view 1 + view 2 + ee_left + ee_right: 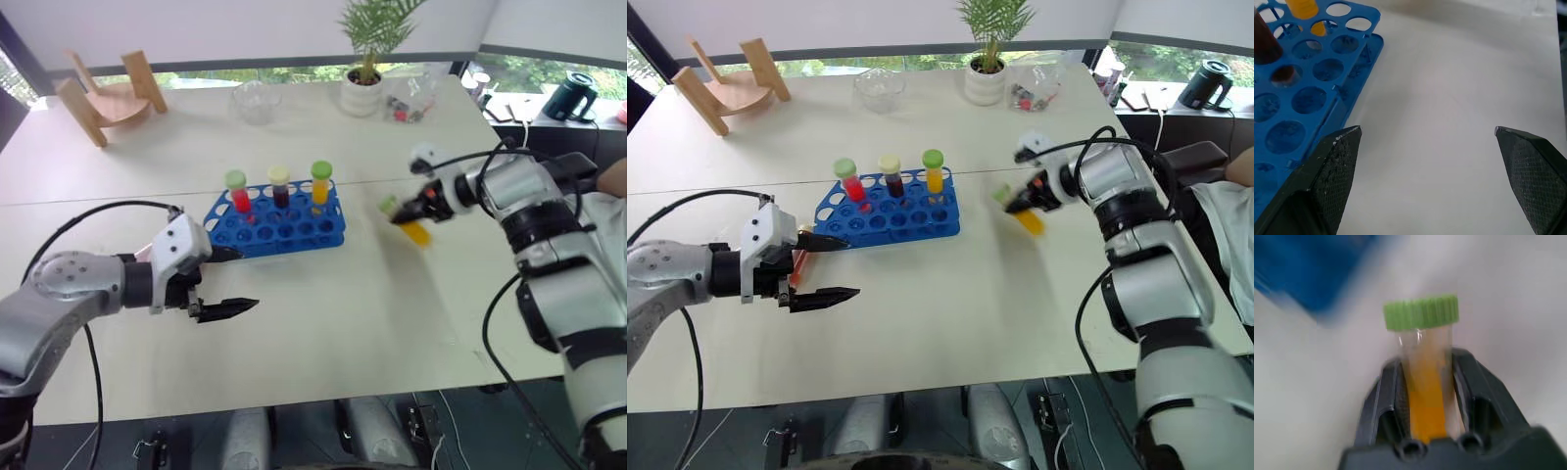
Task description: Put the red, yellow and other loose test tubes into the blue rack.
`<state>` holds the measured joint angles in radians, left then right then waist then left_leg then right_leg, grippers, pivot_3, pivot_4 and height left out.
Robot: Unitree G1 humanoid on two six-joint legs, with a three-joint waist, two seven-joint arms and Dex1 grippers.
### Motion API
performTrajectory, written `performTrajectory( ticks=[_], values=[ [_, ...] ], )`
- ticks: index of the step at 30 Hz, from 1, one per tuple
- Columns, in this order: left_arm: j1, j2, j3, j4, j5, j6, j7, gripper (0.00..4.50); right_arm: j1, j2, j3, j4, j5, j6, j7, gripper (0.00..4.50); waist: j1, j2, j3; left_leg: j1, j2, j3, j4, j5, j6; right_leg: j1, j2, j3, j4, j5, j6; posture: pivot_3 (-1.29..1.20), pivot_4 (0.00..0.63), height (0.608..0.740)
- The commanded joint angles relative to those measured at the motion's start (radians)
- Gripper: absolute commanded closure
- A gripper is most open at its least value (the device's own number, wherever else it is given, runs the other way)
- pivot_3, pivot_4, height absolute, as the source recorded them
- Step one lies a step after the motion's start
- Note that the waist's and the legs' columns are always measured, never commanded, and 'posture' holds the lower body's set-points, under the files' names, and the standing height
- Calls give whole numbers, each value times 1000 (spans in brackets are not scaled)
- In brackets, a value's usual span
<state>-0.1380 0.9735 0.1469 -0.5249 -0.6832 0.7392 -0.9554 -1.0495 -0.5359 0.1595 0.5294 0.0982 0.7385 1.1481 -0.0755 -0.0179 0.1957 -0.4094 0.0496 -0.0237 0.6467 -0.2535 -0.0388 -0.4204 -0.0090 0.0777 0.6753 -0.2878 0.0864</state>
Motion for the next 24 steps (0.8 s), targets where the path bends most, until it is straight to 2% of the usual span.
performTrajectory(
  ticks=[1, 4, 6, 8, 10, 16, 24],
  values=[
    [39, 43, 59, 5, 1, 0, -31, 0, 132, 149, -266, -480, 206, 101, -220, 3677, 7, 0, 0, -1, 0, -1, -1, 0, 0, -3, 0, 0, 3, -1, -2, 0, 150, 740],
    [12, 86, 48, 55, 21, -8, -71, 0, 291, 287, -293, -757, 249, 62, -374, 3677, 29, 0, 0, -1, -1, -4, -1, 1, -1, -4, 0, -4, 8, -4, -4, 0, 150, 740],
    [-30, 109, 26, 106, 46, -24, -97, 0, 364, 359, -261, -841, 235, 6, -462, 3677, 38, -1, -1, -1, -2, -4, 0, 1, -2, -3, -1, -4, 8, -4, -4, 0, 150, 740],
    [-85, 115, -9, 152, 69, -32, -119, 0, 427, 414, -228, -842, 205, -91, -520, 3677, 35, 0, 0, -1, -2, -3, 2, 3, -5, -2, -2, -4, 7, -4, -4, 0, 150, 740],
    [-134, 115, -43, 174, 82, -32, -139, 0, 471, 415, -195, -790, 154, -204, -546, 3677, 34, -1, 0, -1, -3, -2, 2, 5, -9, -2, -2, -2, 7, -4, -4, 0, 150, 740],
    [-204, 133, -90, 233, 125, -54, -200, 0, 557, 373, -145, -685, 124, -386, -525, 3677, 30, -1, 0, 0, -2, -2, 0, 7, -12, -3, -1, -2, 8, -3, -3, 0, 150, 740],
    [-236, 134, -113, 261, 155, -61, -241, 0, 548, 369, -135, -550, 118, -496, -547, 3677, 27, -1, 0, 0, -2, -2, -2, 7, -12, -4, 0, -2, 9, -3, -3, 0, 150, 740]
  ],
)
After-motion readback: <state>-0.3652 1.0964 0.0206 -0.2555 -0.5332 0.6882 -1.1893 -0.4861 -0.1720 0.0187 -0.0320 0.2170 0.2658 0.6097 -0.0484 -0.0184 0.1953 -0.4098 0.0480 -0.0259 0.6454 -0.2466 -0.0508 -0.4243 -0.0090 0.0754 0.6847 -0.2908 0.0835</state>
